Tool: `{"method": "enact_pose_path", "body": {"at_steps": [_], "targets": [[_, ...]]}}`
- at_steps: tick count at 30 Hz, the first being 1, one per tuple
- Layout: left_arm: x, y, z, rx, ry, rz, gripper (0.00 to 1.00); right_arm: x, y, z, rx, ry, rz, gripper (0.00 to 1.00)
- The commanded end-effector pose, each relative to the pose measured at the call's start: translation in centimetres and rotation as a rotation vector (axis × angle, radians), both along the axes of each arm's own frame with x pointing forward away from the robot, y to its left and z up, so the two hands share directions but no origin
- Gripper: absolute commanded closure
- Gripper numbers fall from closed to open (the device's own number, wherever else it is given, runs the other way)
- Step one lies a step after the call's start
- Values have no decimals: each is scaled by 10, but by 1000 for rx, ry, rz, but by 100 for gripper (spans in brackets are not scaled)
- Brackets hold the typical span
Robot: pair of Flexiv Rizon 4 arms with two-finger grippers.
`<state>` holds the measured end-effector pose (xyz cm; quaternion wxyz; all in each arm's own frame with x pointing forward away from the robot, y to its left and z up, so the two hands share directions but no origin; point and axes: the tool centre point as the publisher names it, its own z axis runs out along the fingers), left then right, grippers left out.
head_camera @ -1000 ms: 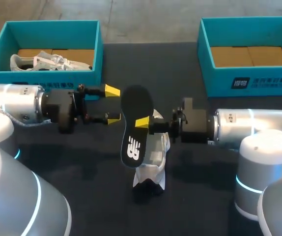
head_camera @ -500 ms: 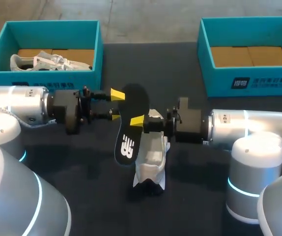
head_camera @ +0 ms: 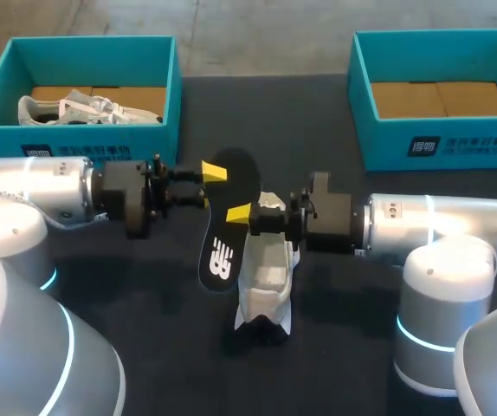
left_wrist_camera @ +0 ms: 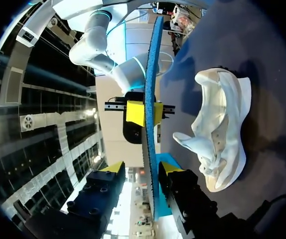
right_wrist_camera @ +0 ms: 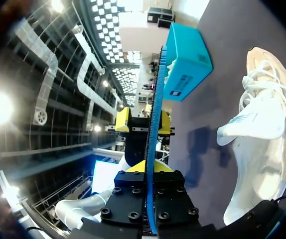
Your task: Take the shoe out of the shoebox, open the shoe tongue, remove and reinsert the insole, then place the shoe into the shoebox
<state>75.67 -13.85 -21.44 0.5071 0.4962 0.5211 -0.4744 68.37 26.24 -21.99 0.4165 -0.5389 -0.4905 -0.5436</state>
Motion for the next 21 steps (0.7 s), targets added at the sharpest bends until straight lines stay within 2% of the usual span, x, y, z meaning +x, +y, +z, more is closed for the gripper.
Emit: {"method": "enact_pose_path", "body": {"at_steps": [1, 7, 13, 21], "targets": [[-2, -5, -2, 3, -5, 12, 60, 0, 3, 1, -9, 3, -1, 100], [-1, -6, -5, -1, -11, 37, 65, 0, 3, 1, -9, 3, -1, 100], [1, -8, -8, 3, -10, 52, 77, 0, 3, 1, -9, 3, -1, 100], [6, -11, -10, 10, -14, 65, 84, 0, 3, 1, -9, 3, -1, 100]]}}
